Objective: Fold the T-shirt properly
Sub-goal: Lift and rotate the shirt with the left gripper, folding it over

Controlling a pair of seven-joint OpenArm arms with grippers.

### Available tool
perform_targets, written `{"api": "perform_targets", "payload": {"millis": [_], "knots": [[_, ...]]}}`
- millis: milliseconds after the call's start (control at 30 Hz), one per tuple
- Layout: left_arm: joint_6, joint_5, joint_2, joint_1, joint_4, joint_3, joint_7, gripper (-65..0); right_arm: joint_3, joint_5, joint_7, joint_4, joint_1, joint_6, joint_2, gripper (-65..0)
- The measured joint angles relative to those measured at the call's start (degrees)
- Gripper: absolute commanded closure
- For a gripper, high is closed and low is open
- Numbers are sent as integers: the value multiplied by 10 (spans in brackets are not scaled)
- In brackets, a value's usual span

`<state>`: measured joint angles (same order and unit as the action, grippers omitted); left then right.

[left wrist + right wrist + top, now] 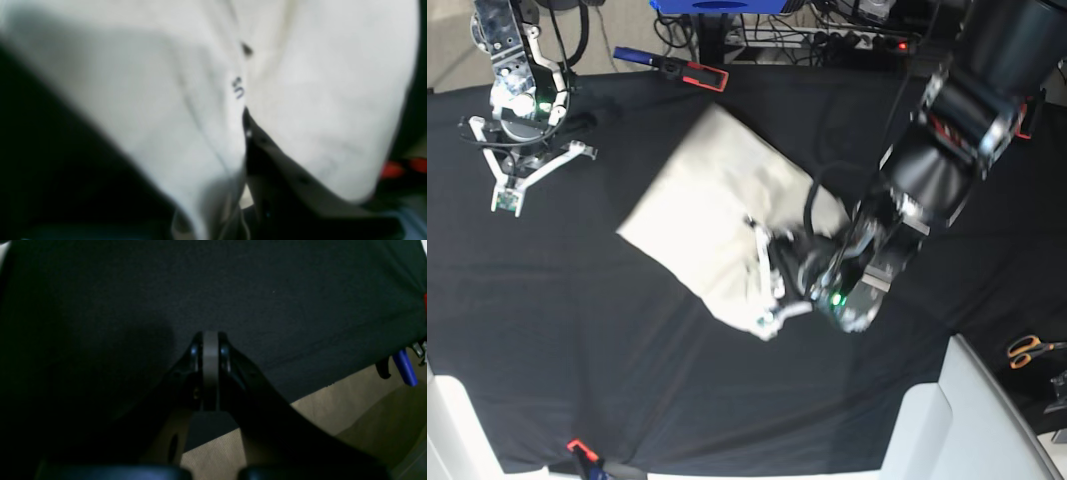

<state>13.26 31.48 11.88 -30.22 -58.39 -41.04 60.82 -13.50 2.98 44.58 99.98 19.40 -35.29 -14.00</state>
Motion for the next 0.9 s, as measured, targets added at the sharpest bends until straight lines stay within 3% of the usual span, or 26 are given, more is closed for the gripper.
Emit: {"api": "perform_targets", "payload": {"millis": [233, 500, 633, 900], "knots": [[0, -122, -33, -39, 44, -107, 3, 0, 0, -1, 2, 0, 6, 0, -1, 0], [1, -366, -122, -25, 42, -114, -42, 0, 3, -1, 0, 0, 4, 0, -1, 0], [2, -449, -148, -11, 45, -117, -57, 0, 3, 0, 0, 0, 5, 0, -1, 0], [2, -471, -173, -9, 49, -117, -80, 0, 3, 0, 0, 0, 5, 0, -3, 0]]}}
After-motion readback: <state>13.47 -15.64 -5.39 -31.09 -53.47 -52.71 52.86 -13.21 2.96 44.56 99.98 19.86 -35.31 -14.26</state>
